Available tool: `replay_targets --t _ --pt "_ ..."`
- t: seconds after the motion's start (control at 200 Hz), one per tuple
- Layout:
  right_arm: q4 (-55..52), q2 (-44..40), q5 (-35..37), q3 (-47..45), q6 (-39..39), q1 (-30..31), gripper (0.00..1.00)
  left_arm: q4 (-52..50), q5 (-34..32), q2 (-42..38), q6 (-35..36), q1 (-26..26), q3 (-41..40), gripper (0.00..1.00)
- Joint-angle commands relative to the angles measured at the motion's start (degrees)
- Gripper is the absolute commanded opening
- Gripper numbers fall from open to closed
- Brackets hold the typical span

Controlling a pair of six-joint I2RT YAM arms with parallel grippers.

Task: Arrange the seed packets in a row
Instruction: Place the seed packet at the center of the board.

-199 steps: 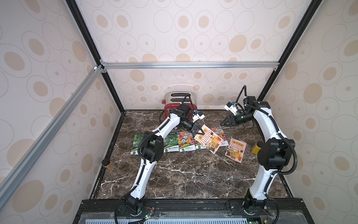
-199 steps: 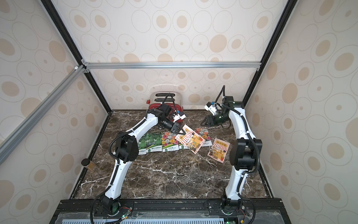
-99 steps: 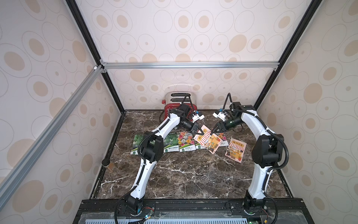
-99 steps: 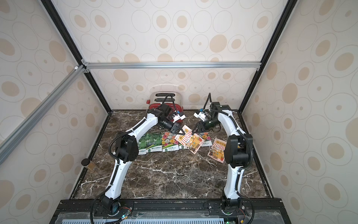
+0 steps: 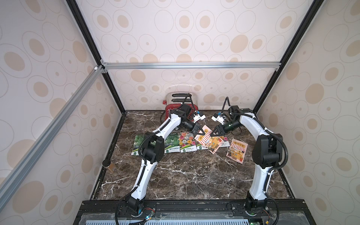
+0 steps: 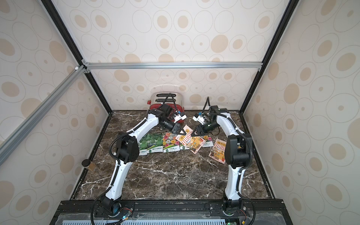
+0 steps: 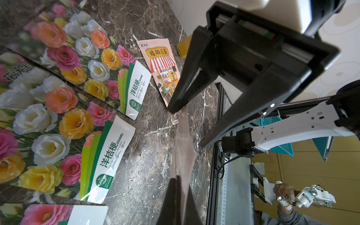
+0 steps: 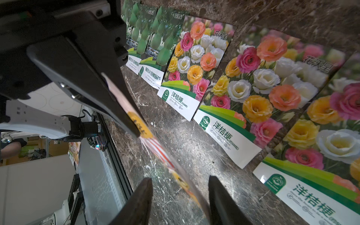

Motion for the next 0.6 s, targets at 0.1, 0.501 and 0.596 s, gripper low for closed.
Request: replay_targets --t 0.1,0.501,0.596 --pt "-0.6 -1.0 -0.7 -1.0 -1.1 0.7 0.19 1.9 -0.1 -3.1 -0.3 -0.2 0.3 0.0" --pt "9.2 1.5 -1.4 4.8 17.8 -9.1 0.0 14.4 -11.9 -10.8 -10.2 2.8 -10.3 0.27" --pt "1.9 7.6 -2.5 15.8 19.2 -13.4 0.0 20.1 -11.3 -15.6 -12.4 4.8 -17.3 0.27"
